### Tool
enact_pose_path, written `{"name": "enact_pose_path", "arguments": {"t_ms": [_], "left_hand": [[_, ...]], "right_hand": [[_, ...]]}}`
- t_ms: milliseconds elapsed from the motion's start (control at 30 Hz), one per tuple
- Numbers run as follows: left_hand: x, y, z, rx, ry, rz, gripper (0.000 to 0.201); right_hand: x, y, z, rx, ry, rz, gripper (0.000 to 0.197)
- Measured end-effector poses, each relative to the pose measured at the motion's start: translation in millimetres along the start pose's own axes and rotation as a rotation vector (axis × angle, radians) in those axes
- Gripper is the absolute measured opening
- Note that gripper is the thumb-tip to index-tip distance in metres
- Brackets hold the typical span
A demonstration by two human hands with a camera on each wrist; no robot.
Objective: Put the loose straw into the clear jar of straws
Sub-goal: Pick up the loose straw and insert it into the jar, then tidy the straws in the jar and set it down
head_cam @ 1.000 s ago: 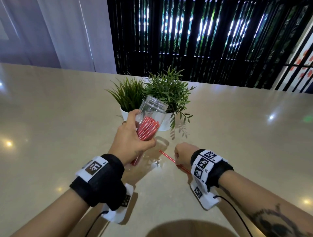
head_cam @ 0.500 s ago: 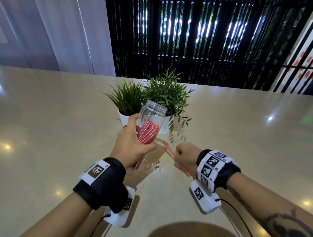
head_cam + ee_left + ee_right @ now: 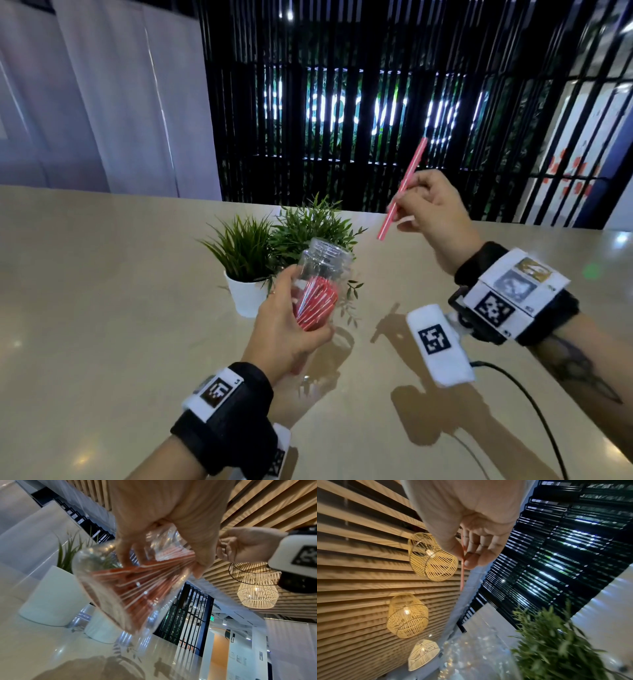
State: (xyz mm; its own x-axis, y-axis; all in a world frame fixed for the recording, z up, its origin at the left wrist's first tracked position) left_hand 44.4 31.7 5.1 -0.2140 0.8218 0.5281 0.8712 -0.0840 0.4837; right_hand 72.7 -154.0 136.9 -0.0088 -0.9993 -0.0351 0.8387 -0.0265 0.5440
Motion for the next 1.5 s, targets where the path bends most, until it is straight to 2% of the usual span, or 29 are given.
{"name": "enact_pose_path", "arguments": {"t_ms": [167,300,433,600,900,967,1067,1167,1233,1333,1400,1500], "left_hand": [[-1.7,-0.9,-21.3,-0.039,-0.008,-0.110,0.079],[0.5,0.5,-37.6,-0.084,-0.013,-0.175,0.081],[5.4,4.2,-48.6,-0.104,-0.038,-0.210,0.081],[8.0,6.2,-56.6,-0.113,-0.058,-0.223,0.080],[11.7,9.6,-59.2,-0.107,-0.064,-0.229,0.083],[13.2,9.4,-58.0,-0.101,-0.050,-0.237,0.084],[14.6,9.6,-56.1,-0.097,-0.048,-0.254,0.084],[15.8,10.4,-55.7,-0.084,-0.042,-0.265,0.084],[16.9,10.2,-57.7,-0.080,-0.039,-0.273,0.083],[12.0,10.0,-62.3,-0.092,-0.079,-0.244,0.079],[8.5,9.2,-67.5,-0.100,-0.116,-0.215,0.080],[1.6,9.1,-72.4,-0.093,-0.157,-0.172,0.080]], "right_hand": [[-23.0,7.9,41.0,0.089,0.003,0.064,0.019],[-35.7,5.4,46.4,0.112,-0.067,0.045,0.018],[-45.4,-0.3,45.8,0.113,-0.176,0.059,0.005],[-51.6,-5.8,54.9,0.093,-0.253,0.087,0.016],[-58.6,-19.8,56.3,0.130,-0.412,0.171,0.021],[-52.0,-19.4,60.7,0.107,-0.354,0.144,0.015],[-31.7,-14.5,73.1,0.135,-0.231,0.029,0.028],[-18.5,-28.0,66.4,0.184,-0.138,-0.079,0.027],[-21.8,-49.7,40.2,0.118,-0.114,-0.056,0.031],[-34.4,-85.2,-5.1,-0.092,-0.033,0.049,0.053],[-37.3,-97.2,-21.9,-0.171,0.069,0.064,0.063],[-38.5,-102.1,-35.1,-0.254,0.153,0.083,0.060]]}}
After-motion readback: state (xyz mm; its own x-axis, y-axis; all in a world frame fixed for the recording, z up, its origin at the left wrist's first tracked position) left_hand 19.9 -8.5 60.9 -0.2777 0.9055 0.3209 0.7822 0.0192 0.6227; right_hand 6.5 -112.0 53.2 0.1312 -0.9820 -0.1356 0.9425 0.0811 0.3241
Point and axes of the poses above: each hand's wrist, its own y-axis towards the middle knuckle, its own x-axis out of the back of the hand, z = x × y, the point moved 8 cm from there along y, towards the middle knuckle, and after that the axes turned 14 degrees about y, right-handed, at the moved point
